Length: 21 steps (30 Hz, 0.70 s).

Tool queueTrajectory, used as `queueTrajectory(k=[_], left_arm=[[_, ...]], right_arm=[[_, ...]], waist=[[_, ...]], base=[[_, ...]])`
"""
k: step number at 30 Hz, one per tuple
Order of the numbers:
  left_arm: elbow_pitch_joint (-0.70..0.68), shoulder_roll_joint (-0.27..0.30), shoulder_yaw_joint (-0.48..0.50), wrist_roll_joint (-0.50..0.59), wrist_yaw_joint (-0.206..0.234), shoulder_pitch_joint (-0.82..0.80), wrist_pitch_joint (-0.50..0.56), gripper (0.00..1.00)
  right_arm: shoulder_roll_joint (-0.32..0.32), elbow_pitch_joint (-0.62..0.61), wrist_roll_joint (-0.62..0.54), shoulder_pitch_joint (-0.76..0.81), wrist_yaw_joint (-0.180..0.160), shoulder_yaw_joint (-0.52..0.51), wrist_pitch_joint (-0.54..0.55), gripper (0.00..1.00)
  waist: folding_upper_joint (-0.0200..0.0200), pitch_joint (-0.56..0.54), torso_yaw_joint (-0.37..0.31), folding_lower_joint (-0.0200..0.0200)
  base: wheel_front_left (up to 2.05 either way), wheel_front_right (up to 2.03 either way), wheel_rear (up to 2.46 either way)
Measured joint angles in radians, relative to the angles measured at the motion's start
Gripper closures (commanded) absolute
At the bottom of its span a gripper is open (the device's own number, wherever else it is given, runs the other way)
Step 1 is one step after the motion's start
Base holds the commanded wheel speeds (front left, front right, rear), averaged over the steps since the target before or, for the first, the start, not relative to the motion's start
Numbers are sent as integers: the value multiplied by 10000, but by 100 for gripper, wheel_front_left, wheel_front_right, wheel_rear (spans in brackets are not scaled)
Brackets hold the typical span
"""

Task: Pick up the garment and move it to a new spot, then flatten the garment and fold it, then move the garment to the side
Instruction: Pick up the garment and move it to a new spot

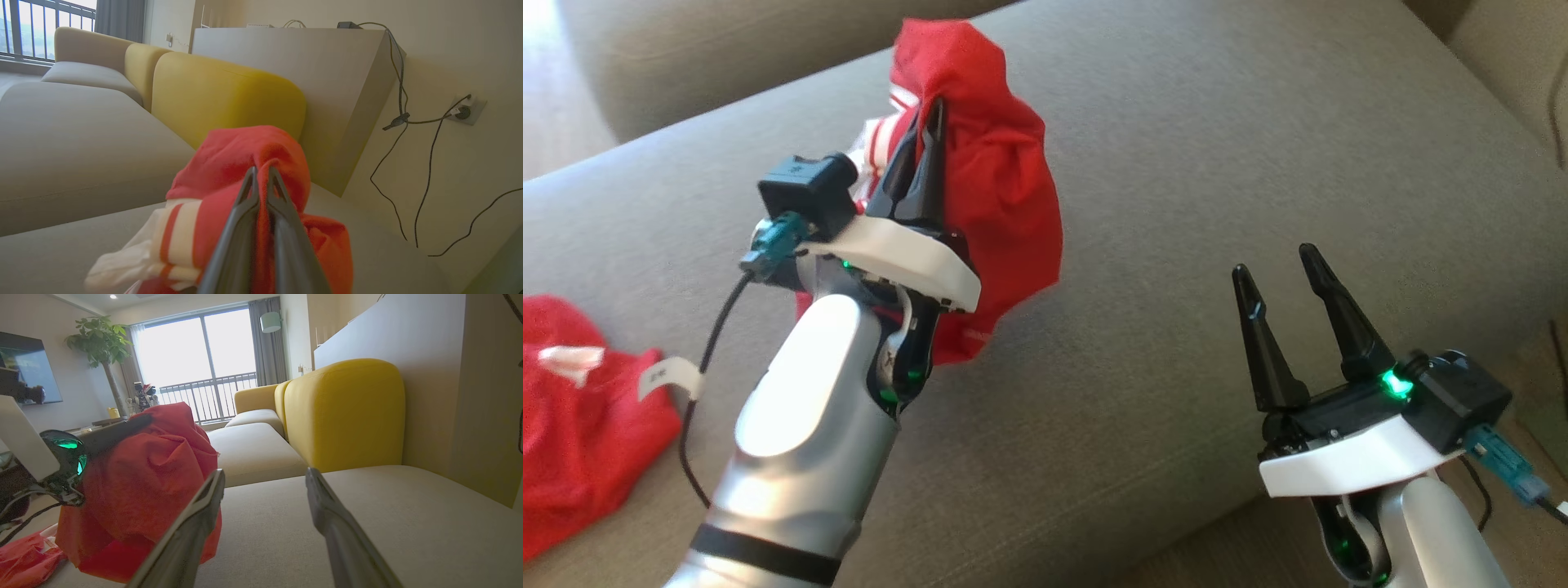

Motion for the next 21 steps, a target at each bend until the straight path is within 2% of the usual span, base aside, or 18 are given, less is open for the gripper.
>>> queueTrajectory(k=[2,3,4,7,12,17,21], left_arm=[[692,-19,-184,-17,84,-132,-90,100],[1085,-21,-316,-121,151,-190,-96,87],[1478,-19,-493,-186,215,-233,-96,2],[2376,-25,-1041,-265,236,-318,-98,0],[2385,-38,-1317,-604,253,-551,-184,0],[1672,-29,-938,-230,326,-489,-186,0],[746,184,-449,226,328,184,-188,0]], right_arm=[[0,-2,-25,-2,0,10,0,0],[0,0,-48,-2,0,15,0,0],[0,0,-69,-3,0,19,0,0],[0,13,-92,-4,0,23,0,0],[0,42,-90,-1,0,-79,0,0],[0,107,-90,23,0,-186,0,0],[0,174,-119,47,0,-349,0,0]], waist=[[0,124,-249,0],[0,175,-346,0],[0,216,-422,0],[0,257,-498,0],[0,168,-105,0],[0,-7,555,0],[0,-222,1204,0]], base=[[0,0,0],[0,0,0],[0,0,0],[0,0,0],[0,0,0],[0,0,0],[0,0,0]])
